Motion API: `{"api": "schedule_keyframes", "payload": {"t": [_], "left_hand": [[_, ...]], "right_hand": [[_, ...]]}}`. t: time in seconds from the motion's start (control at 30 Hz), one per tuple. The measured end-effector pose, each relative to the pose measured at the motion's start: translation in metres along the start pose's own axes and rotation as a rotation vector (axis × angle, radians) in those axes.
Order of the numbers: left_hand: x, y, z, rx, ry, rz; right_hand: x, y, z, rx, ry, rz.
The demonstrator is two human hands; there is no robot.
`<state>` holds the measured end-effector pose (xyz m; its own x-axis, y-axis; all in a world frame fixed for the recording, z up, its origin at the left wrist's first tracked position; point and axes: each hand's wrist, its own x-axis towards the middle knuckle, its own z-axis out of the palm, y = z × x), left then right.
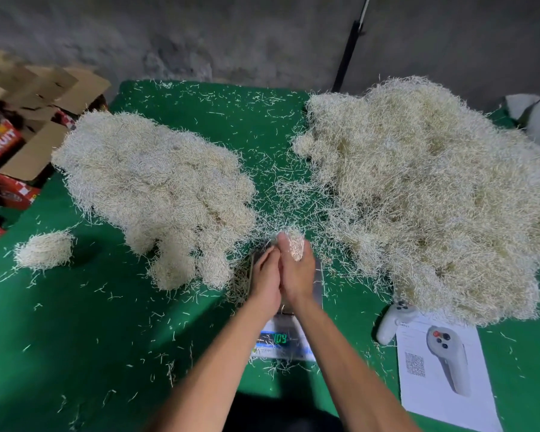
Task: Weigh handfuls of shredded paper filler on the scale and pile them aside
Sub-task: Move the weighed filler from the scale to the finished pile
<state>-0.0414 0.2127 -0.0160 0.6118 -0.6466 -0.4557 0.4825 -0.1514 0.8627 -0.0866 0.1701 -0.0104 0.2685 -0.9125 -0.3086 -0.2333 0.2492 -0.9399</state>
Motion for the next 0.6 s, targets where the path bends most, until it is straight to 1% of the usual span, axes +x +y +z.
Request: {"api": "schedule_keyframes", "payload": {"t": [0.07,0.1,0.13,0.17,0.2,0.27,0.3,0.33,0.37,0.43,0.47,0.5,0.53,0.57,0.6], "left_hand": [[-0.005,0.015,0.005,-0.103,0.157,-0.002],[-0.003,0.021,0.004,-0.127,0.198,0.024],[-0.008,0.030,0.001,-0.106,0.195,0.055],[-0.009,0.034,-0.003,0.017,0.154,0.108],[-0.015,0.044,-0.007,0.194,0.093,0.166],[-0.014,0.068,-0.019,0.387,0.095,0.236],[-0.013,0.079,-0.022,0.452,0.119,0.262],[-0.018,0.091,-0.025,0.308,0.091,0.182],[-0.011,0.091,-0.031,0.326,0.116,0.193],[-0.006,0.091,-0.048,0.460,0.157,0.236],[-0.002,0.094,-0.046,0.451,0.169,0.173],[0.005,0.097,-0.041,0.436,0.140,0.114],[0.003,0.110,-0.030,0.280,0.090,0.012],[0.005,0.127,-0.016,0.144,0.053,-0.158],[0.003,0.148,-0.003,-0.085,-0.010,-0.228]], "right_hand": [[0.009,-0.018,0.002,0.071,0.086,-0.045],[0.010,-0.028,0.004,0.115,0.131,-0.056],[0.008,-0.036,0.009,0.177,0.166,-0.067],[0.003,-0.044,0.016,0.237,0.181,-0.084],[-0.006,-0.051,0.024,0.260,0.160,-0.110],[-0.025,-0.063,0.038,0.216,0.092,-0.167],[-0.030,-0.062,0.040,0.146,0.074,-0.219],[-0.031,-0.065,0.038,0.051,0.071,-0.312],[-0.031,-0.070,0.036,-0.061,0.030,-0.437],[-0.033,-0.085,0.037,-0.158,-0.163,-0.681],[-0.035,-0.098,0.041,-0.212,-0.248,-0.746],[-0.028,-0.112,0.045,-0.260,-0.284,-0.756],[-0.015,-0.127,0.044,-0.278,-0.261,-0.731],[0.003,-0.139,0.041,-0.280,-0.227,-0.660],[0.017,-0.152,0.033,-0.307,-0.170,-0.606]]}}
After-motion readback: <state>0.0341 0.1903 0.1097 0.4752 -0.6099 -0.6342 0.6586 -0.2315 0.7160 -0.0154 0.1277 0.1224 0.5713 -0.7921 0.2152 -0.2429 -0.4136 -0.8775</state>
